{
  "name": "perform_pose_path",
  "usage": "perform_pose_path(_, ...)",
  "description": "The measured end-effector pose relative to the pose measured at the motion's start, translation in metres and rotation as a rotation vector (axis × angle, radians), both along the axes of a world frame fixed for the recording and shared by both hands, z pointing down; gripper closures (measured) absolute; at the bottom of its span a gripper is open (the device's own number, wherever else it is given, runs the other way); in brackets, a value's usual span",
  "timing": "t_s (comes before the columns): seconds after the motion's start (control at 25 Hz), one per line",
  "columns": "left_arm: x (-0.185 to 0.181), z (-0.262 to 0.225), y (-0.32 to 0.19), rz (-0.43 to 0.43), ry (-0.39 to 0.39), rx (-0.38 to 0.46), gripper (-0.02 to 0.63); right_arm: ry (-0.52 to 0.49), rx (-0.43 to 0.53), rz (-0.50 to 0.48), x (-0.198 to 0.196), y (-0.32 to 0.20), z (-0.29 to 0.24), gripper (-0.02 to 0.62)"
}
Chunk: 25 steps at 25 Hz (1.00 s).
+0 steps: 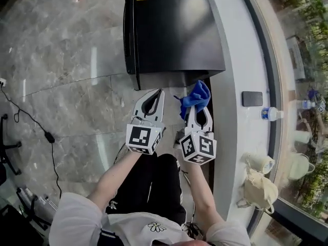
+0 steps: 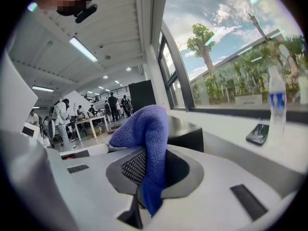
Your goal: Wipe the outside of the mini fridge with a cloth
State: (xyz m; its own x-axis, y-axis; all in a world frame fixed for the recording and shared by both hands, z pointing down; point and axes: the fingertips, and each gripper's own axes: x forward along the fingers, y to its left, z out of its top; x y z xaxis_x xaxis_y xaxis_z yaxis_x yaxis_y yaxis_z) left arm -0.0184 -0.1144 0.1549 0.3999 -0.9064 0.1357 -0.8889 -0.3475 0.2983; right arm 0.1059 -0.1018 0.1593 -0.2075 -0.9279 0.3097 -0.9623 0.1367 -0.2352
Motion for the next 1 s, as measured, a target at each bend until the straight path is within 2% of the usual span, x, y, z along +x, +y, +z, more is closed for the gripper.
perform_pose_path(0.12,-0.016,-0.13,0.007,-0.033,0.019,0.012,0.601,0.012,0.051,-0.001,-0.012,0.008,-0.138,0.515)
perform_pose_path(0.28,-0.033,-0.314,0.025,-0.068,0.043,0.072,0.601,0.019,0.139,-0.032,-0.023,0.025,-0.327,0.515)
perform_pose_path(0.4,-0.039,-0.427,0.049,-0.048,0.028,0.136,0.601,-0.008,0.163,-0.042,-0.029,0.047,-0.434,0.515)
perform_pose_path(0.52,-0.039,-0.512,0.072,-0.01,-0.005,0.246,0.601,-0.043,0.219,-0.065,-0.034,0.065,-0.513,0.515)
perform_pose_path(0.64,-0.033,-0.546,0.088,0.035,-0.027,0.312,0.601,-0.03,0.28,-0.065,-0.034,0.08,-0.547,0.515)
perform_pose_path(0.84,-0.03,-0.537,0.099,0.048,-0.027,0.28,0.601,-0.052,0.337,-0.035,-0.043,0.09,-0.546,0.515)
perform_pose_path(1.0,-0.025,-0.543,0.104,0.046,-0.039,0.296,0.601,-0.043,0.337,-0.041,-0.042,0.097,-0.544,0.515)
